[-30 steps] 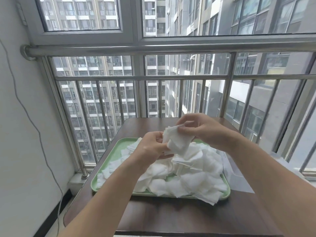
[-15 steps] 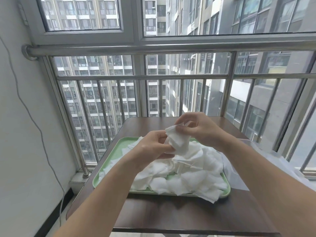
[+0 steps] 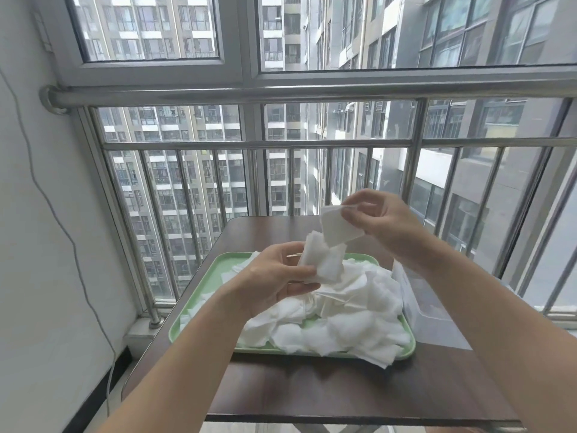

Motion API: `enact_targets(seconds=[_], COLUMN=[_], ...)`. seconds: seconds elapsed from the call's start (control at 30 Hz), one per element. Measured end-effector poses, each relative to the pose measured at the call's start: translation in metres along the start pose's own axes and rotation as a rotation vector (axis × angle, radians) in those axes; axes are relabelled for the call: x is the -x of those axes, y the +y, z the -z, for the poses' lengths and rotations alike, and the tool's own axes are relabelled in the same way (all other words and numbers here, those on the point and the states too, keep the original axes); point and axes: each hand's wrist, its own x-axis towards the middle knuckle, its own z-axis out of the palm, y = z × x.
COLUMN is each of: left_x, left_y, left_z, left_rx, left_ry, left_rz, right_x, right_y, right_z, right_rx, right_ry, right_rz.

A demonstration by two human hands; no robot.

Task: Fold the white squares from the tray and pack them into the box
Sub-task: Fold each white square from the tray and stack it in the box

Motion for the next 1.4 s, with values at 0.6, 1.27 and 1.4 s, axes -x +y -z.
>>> enact_targets(seconds=[0.6,1.27,1.4], left_x=[-0.021,-0.065,-0.078], left_y=[0.005,0.010,0.002], left_z=[-0.041,-0.098,-0.115], left_rx=[-0.231,-0.236,-0.239], left_ry=[-0.107,0.054,0.109], left_rz=[-0.005,-0.087,-0.114], right_x=[0.009,0.017,0.023], right_y=[-0.010,-0.009,-0.009], right_z=[0.030,0.090,0.119], right_rx=[0.517,0.491,0.467], right_ry=[-0.279,-0.185,-0.269], right_rz=[0.000,-0.166,-0.332])
